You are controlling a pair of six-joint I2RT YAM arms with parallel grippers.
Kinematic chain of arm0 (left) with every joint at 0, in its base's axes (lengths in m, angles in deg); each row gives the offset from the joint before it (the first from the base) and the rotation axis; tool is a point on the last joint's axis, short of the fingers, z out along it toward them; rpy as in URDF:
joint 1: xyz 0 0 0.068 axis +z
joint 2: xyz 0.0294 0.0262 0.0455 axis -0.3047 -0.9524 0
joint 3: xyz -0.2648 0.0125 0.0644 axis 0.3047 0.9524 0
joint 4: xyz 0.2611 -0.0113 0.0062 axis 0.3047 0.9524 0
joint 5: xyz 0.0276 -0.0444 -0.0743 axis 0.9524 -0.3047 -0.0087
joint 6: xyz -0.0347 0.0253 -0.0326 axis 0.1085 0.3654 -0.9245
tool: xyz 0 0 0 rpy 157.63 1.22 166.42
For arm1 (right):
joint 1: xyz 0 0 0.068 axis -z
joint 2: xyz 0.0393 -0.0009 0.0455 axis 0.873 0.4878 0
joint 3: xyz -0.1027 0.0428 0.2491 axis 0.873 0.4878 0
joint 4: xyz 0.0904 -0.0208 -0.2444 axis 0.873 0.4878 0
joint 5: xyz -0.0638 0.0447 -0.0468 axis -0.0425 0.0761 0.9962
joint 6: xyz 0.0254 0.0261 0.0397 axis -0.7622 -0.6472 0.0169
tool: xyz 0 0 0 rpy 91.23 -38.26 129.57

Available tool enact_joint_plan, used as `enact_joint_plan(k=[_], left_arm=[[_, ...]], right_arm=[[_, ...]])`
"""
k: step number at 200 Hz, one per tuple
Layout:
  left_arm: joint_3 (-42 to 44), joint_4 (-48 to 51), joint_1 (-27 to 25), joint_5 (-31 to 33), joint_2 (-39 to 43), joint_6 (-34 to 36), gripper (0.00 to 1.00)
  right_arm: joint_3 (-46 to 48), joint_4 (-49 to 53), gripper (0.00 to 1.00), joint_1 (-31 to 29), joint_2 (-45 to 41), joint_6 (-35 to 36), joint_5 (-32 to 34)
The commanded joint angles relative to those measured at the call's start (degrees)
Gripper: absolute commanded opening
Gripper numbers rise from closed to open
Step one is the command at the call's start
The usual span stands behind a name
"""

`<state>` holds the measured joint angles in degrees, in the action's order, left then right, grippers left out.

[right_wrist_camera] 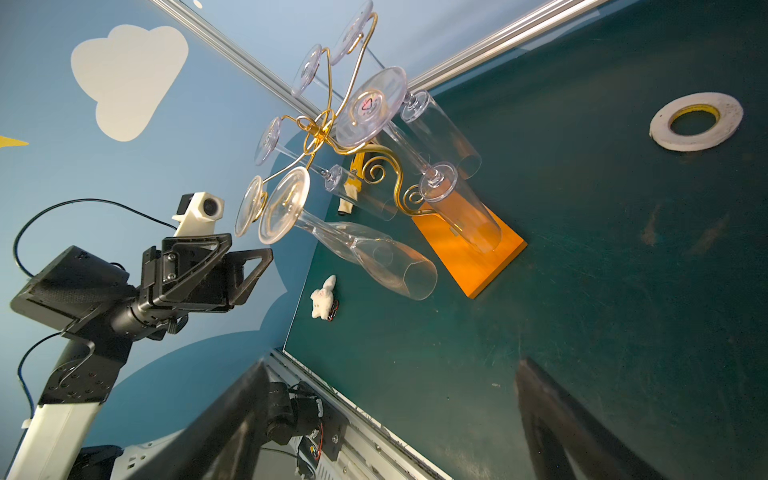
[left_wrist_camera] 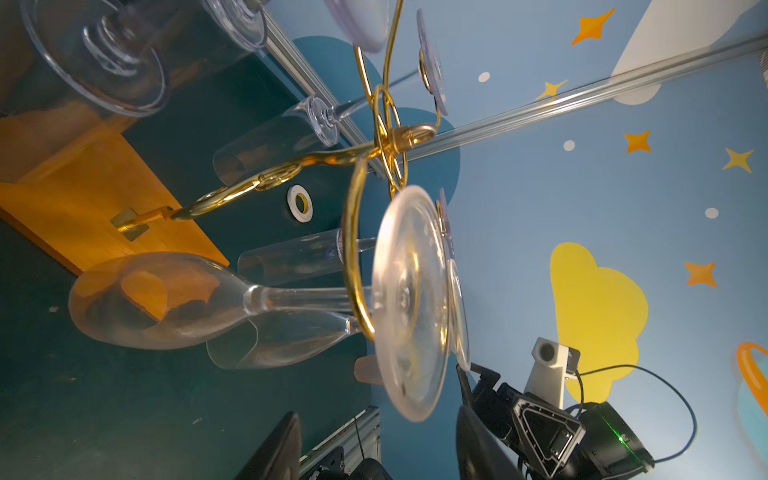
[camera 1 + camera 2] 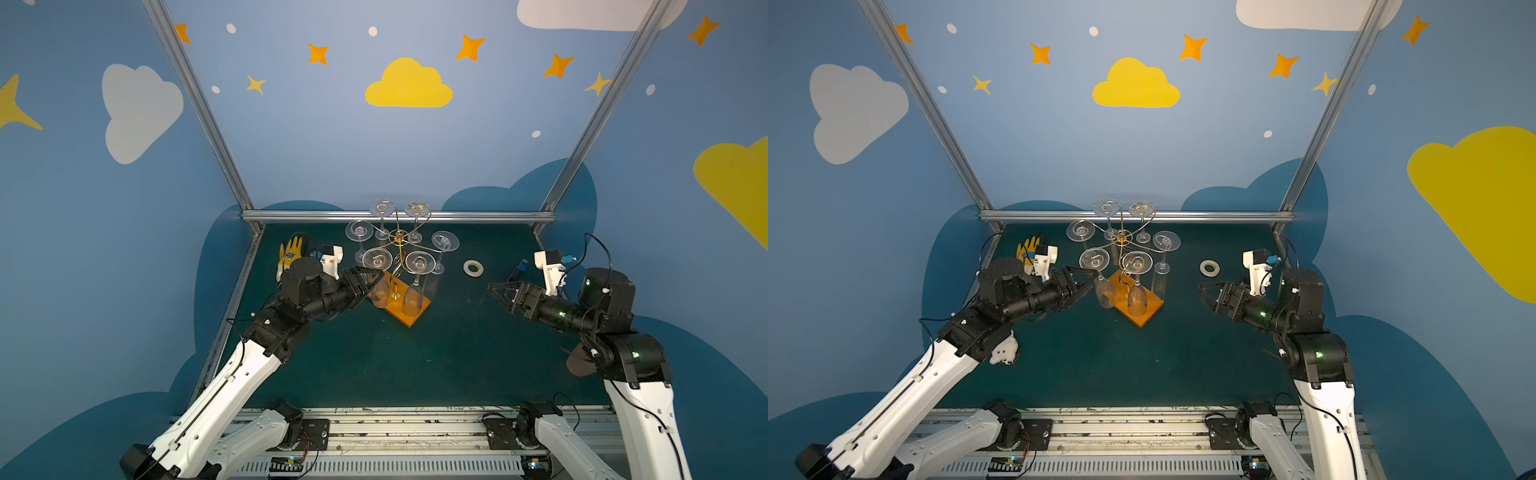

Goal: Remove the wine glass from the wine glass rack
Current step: 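Move the left gripper toward the glass rack while the right gripper approaches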

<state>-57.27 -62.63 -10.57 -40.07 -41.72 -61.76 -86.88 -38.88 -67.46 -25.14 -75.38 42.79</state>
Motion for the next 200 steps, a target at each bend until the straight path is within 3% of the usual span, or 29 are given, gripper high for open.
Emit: enact_joint_plan(k=[1,130,159,200], left_arm=[[-1.39,-1.96,-0.25,3.05,0.41,-0.29,0.55],[-1.97,-2.59,-0.25,6.16,-0.66,-0.60,0.39],[-1.78,-2.50,-0.25,6.24,-0.33,-0.31,0.29],[-1.61,-2.33,-0.29,5.98,-0.17,-0.27,0.24]], right_arm=[[0.94,0.46,0.91,-0.29,-0.60,-0.35,0.29],[2.33,1.15,0.90,-0.32,-1.37,-0.71,2.53],[2.61,1.41,0.90,-0.29,-1.70,-0.99,2.89],[2.81,2.63,0.90,-0.29,-2.50,-0.93,4.12]])
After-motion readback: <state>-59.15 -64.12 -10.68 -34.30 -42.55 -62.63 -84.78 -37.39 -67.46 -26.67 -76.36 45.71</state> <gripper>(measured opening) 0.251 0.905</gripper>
